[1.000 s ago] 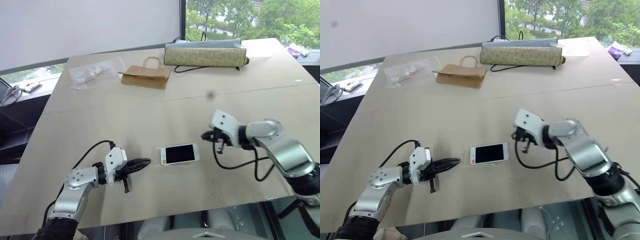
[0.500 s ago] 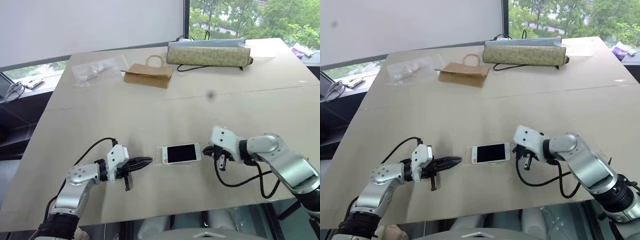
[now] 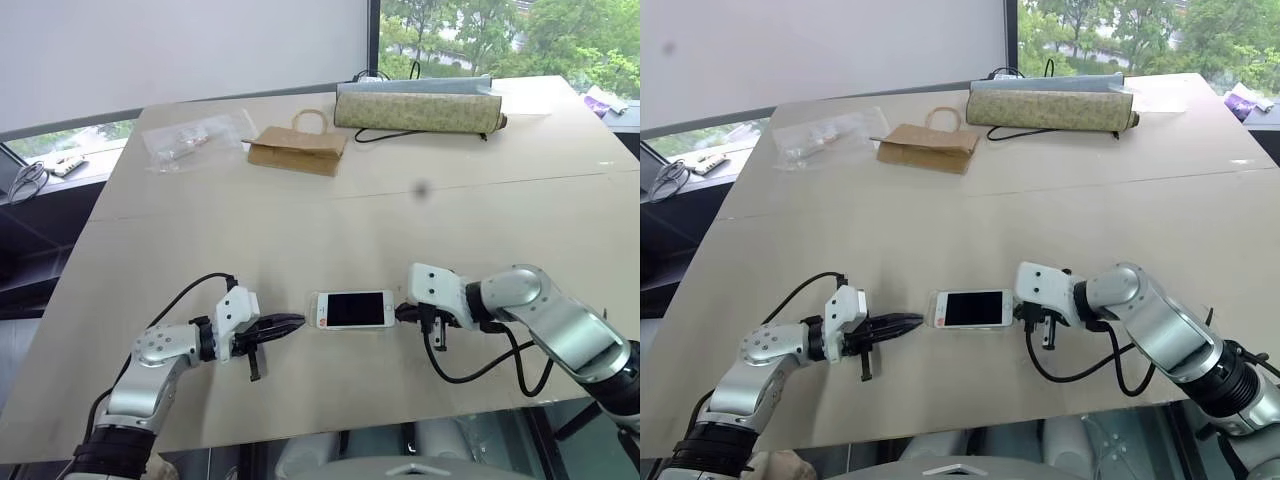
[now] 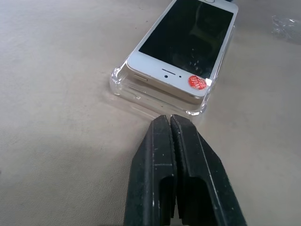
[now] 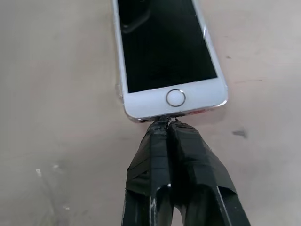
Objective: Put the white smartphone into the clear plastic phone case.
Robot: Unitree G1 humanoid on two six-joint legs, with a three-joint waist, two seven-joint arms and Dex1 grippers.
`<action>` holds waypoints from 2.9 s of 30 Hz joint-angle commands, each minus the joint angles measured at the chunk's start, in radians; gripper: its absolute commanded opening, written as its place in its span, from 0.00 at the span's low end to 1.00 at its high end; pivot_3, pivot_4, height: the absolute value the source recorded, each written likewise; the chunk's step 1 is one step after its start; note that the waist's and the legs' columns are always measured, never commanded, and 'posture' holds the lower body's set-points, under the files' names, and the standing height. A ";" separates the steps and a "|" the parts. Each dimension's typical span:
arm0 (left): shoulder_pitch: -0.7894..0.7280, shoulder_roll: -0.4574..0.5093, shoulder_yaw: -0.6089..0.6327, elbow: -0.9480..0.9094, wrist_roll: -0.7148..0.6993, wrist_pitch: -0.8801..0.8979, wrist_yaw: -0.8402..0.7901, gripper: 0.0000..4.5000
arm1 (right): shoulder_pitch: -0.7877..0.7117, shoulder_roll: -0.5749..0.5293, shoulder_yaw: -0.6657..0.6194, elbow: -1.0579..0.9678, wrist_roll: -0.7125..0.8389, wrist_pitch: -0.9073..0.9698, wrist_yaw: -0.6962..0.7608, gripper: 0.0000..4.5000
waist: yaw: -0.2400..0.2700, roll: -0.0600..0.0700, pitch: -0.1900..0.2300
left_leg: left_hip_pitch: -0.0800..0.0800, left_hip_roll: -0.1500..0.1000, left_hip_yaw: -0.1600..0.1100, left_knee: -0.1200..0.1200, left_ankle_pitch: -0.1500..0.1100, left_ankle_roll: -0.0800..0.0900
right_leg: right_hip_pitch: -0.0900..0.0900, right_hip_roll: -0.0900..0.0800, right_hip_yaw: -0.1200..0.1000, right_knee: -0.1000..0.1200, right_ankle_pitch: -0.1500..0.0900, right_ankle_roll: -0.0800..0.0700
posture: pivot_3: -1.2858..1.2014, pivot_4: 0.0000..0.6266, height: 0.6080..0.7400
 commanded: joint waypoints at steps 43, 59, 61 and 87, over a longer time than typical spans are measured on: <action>0.004 0.040 0.013 -0.221 -0.013 0.240 0.089 0.02 | -0.127 -0.036 -0.055 -0.015 0.009 0.061 0.155 0.00 | -0.001 -0.004 0.004 | -0.004 0.000 0.000 0.001 0.000 0.000 | -0.001 0.000 0.000 -0.006 0.000 0.000 | 0.52 0.24 1.00; -0.014 0.048 0.013 -0.220 -0.014 0.251 0.080 0.02 | -0.137 0.023 0.016 0.013 0.013 0.052 0.088 0.00 | -0.002 -0.004 0.004 | -0.004 0.000 0.000 0.001 0.000 0.000 | -0.001 0.000 0.000 -0.006 0.000 0.000 | 0.52 0.24 1.00; -0.012 0.047 0.013 -0.230 -0.015 0.259 0.084 0.02 | -0.137 0.021 0.023 0.017 0.007 0.044 0.087 0.00 | -0.002 -0.004 0.004 | -0.004 0.000 0.000 0.001 0.000 0.000 | -0.001 0.000 0.000 -0.005 0.000 0.000 | 0.52 0.24 1.00; 0.002 0.036 0.010 -0.126 0.006 0.154 0.056 0.02 | -0.165 0.050 0.063 0.036 -0.022 0.019 0.087 0.00 | -0.003 -0.005 0.004 | -0.004 0.000 0.000 0.002 0.000 0.000 | -0.001 0.000 0.001 -0.005 0.000 0.000 | 0.52 0.24 1.00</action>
